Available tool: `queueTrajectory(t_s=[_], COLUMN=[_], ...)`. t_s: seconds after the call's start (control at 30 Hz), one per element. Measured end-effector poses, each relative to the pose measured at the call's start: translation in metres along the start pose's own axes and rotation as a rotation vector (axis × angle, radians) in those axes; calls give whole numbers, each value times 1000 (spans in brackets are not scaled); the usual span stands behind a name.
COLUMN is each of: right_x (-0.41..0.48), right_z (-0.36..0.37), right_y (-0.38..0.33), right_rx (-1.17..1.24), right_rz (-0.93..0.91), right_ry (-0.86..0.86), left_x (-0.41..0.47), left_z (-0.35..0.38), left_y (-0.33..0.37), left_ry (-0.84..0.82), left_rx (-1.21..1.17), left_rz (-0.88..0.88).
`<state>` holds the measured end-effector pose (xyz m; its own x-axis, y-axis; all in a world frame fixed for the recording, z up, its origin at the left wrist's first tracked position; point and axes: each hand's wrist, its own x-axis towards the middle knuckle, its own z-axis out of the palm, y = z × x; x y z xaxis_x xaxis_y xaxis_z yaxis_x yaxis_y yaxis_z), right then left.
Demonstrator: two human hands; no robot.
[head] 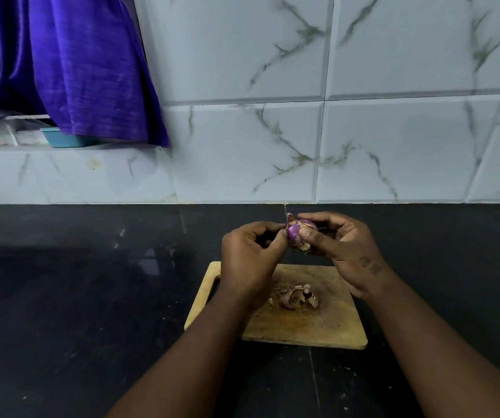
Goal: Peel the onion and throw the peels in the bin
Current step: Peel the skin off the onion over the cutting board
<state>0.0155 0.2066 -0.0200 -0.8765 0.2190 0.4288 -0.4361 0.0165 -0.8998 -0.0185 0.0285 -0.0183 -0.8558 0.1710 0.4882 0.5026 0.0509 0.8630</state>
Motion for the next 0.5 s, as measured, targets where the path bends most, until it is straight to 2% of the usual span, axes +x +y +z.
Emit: queueTrajectory(t_s=[0.3, 0.4, 0.5], right_x=[0, 0, 1], right_z=[2, 5, 4], right_y=[3, -1, -2], right_rx=[-21, 61, 88], right_rz=[-38, -34, -32], right_ry=[-1, 18, 37], left_x=[-2, 1, 1], left_z=[3, 2, 4], left_y=[-1, -3, -7], left_ry=[65, 98, 103], left_rx=[190, 288, 182], left_rz=[116, 183, 136])
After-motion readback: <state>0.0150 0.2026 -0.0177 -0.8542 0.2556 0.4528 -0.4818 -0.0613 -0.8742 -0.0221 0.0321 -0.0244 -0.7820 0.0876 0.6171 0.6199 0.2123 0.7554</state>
